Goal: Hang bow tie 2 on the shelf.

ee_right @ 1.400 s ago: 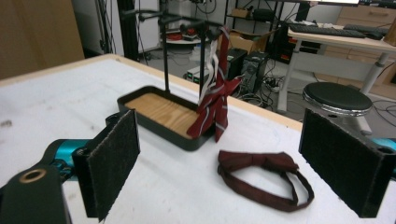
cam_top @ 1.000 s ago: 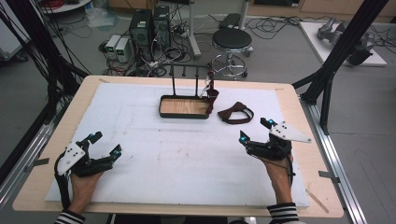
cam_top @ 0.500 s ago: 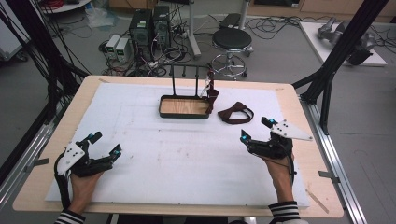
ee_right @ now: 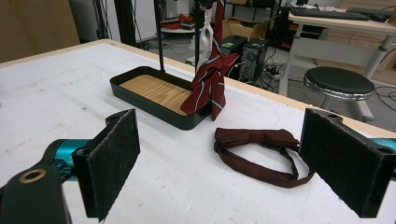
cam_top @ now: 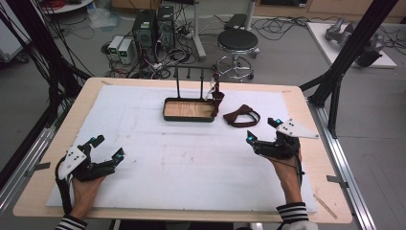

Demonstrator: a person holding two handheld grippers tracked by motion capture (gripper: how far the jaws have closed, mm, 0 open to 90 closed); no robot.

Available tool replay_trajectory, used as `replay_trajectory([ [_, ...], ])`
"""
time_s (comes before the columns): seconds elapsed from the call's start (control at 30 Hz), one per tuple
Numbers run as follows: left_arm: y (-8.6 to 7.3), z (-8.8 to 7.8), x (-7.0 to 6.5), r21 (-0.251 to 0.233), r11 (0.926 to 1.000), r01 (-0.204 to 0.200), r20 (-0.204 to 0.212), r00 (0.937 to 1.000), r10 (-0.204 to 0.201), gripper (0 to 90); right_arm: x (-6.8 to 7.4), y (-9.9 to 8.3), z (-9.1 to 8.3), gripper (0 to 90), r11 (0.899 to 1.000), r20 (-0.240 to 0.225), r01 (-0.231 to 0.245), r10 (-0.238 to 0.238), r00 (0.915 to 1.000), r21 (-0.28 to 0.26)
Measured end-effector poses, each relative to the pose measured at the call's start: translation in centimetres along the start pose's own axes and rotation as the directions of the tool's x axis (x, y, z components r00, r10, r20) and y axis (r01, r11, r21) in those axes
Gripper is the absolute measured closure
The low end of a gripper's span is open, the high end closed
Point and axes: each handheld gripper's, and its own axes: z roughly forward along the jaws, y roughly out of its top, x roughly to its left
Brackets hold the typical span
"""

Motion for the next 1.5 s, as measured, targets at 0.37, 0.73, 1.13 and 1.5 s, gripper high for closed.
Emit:
replay_trajectory([
  [0.37,0.0,0.0,0.1,-0.001,1.0000,0.008,0.002,1.0000,-0.008,11.4,-1.0,2.3,2.6,11.5,0.993,0.012,0.056,-0.057,0.9983,0.101],
  [0.73,0.0,0.0,0.0,0.001,1.0000,0.005,0.003,1.0000,-0.005,11.4,-2.3,4.0,5.6,11.5,0.977,0.020,0.073,-0.079,0.9967,0.203],
  [1.13,0.0,0.0,0.0,0.000,1.0000,0.007,0.005,1.0000,-0.007,11.4,-4.1,5.3,8.7,11.5,0.958,0.039,0.073,-0.087,0.9954,0.276],
  [1.5,0.0,0.0,0.0,0.000,1.0000,0.005,0.004,1.0000,-0.005,11.4,-5.4,5.6,11.0,11.9,0.935,0.044,0.061,-0.081,0.9958,0.350],
])
